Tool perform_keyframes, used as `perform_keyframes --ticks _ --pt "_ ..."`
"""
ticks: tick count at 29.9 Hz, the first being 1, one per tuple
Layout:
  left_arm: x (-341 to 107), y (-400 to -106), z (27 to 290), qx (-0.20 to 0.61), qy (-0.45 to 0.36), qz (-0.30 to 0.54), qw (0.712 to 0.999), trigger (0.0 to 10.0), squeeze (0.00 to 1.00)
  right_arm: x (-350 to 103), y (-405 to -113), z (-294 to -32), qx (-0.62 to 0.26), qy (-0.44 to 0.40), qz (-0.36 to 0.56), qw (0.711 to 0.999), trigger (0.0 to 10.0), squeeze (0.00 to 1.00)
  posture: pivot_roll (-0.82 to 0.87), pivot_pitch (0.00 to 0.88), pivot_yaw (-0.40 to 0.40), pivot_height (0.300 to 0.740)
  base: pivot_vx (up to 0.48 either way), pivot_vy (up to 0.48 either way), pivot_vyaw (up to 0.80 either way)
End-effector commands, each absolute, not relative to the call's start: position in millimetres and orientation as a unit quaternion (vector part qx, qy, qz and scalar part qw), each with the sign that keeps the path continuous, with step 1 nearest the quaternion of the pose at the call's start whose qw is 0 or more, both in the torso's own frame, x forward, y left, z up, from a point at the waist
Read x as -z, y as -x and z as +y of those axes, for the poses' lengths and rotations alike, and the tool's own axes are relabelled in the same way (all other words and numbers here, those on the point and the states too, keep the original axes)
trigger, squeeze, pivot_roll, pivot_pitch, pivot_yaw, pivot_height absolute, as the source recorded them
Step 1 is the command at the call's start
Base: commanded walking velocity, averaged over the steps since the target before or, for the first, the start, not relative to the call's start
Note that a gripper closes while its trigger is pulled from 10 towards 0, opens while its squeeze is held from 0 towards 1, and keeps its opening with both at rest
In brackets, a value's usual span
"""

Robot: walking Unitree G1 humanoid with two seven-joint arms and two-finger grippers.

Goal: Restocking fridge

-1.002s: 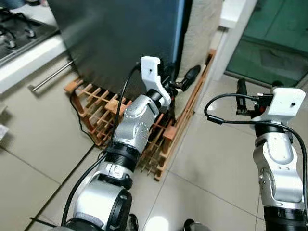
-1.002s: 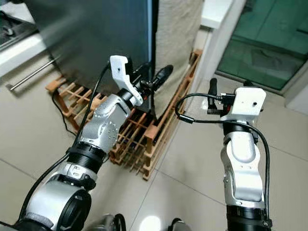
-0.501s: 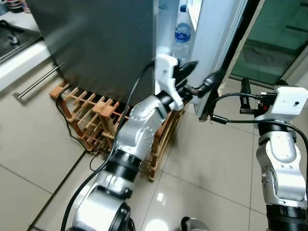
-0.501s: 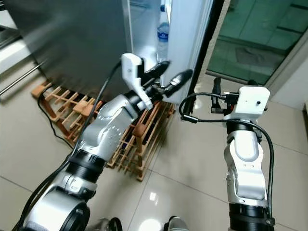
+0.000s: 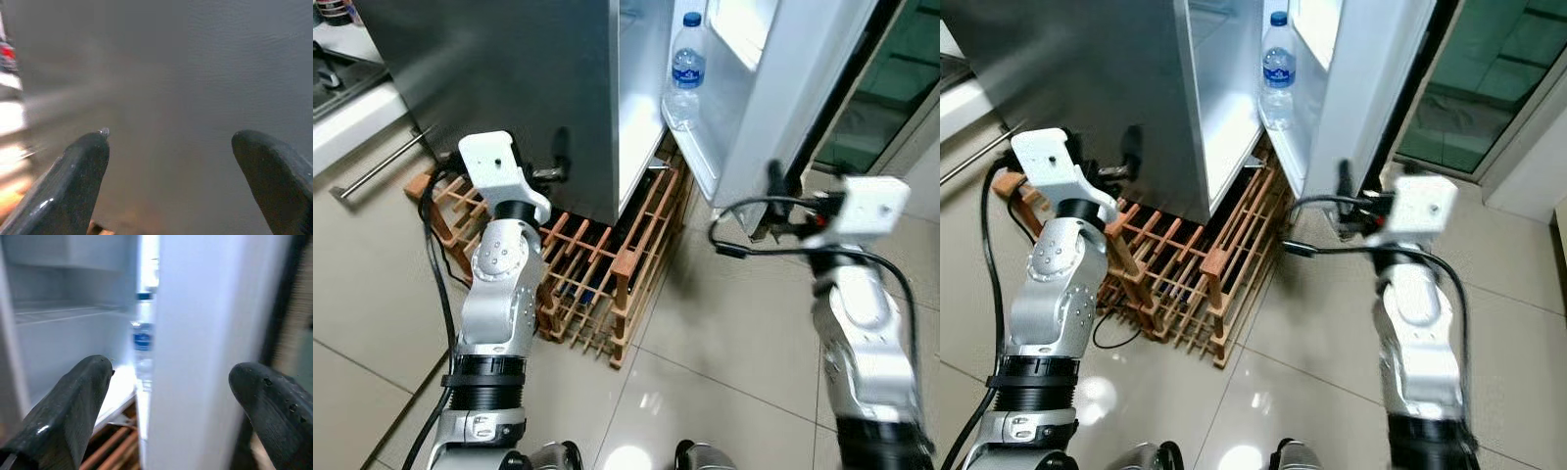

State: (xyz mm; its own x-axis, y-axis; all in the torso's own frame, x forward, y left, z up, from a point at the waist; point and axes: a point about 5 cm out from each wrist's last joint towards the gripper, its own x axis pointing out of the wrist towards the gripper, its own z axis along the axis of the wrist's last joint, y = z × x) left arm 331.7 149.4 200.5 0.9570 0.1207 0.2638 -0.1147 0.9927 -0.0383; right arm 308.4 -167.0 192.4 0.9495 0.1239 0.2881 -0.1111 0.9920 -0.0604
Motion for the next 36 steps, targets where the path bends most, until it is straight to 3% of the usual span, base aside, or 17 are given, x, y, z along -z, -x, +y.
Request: perform_keyframes --ticks 1,4,9,15,18,23,27,30,36 --pt "-193.9 -333.5 151.5 -0.088 -0.026 -0.124 0.988 10.0 0.0 -187.4 -317.3 -170.6 -0.062 0.032 -0.133 0.989 10.0 0.01 -0.13 0.085 -0.006 0.74 0.0 0.0 0.0" --pt "-182.8 -335.1 162.6 -0.117 -0.079 -0.107 0.984 10.0 0.0 -190.5 -336.9 -175.9 -0.051 0.04 -0.13 0.989 10.0 0.01 -0.11 0.086 -0.01 0.74 0.0 0.0 0.0" --pt "-176.0 -327.5 182.4 -0.144 -0.096 -0.1 0.98 10.0 0.0 -193.8 -359.4 -177.3 -0.051 0.054 -0.125 0.989 10.0 0.0 -0.05 0.102 -0.03 0.74 0.0 0.0 0.0" --pt "-176.7 -324.3 191.0 -0.158 -0.113 -0.1 0.976 10.0 0.0 -197.8 -367.7 -187.9 -0.036 0.063 -0.132 0.989 10.0 0.0 -0.03 0.129 -0.005 0.74 0.0 0.0 0.0" --pt "-176.3 -324.8 190.6 -0.152 -0.121 -0.099 0.976 10.0 0.0 -199.7 -366.0 -205.1 -0.005 0.08 -0.136 0.987 10.0 0.0 -0.04 0.134 0.007 0.74 0.0 0.0 0.0" --pt "-172.1 -329.5 176.0 -0.118 -0.115 -0.092 0.982 10.0 0.0 -207.2 -337.9 -286.9 0.126 0.141 -0.144 0.971 10.0 0.01 -0.08 0.134 0.031 0.74 0.0 0.0 0.0" --pt "-169.5 -331.7 170.3 -0.11 -0.103 -0.082 0.985 10.0 0.0 -209.6 -325.5 -306.4 0.166 0.143 -0.15 0.964 10.0 0.01 -0.1 0.13 0.038 0.74 0.0 0.0 0.0" --pt "-166.2 -335.7 167.1 -0.111 -0.08 -0.063 0.989 10.0 0.0 -206.2 -323.4 -296.5 0.162 0.129 -0.151 0.967 10.0 0.01 -0.11 0.115 0.042 0.74 0.0 0.0 0.0" --pt "-169.5 -341.3 165.8 -0.109 -0.073 -0.074 0.988 10.0 0.0 -176.1 -328.7 -218.1 0.06 0.036 -0.13 0.989 10.0 0.0 -0.1 0.078 0.027 0.74 0.0 0.0 0.0"
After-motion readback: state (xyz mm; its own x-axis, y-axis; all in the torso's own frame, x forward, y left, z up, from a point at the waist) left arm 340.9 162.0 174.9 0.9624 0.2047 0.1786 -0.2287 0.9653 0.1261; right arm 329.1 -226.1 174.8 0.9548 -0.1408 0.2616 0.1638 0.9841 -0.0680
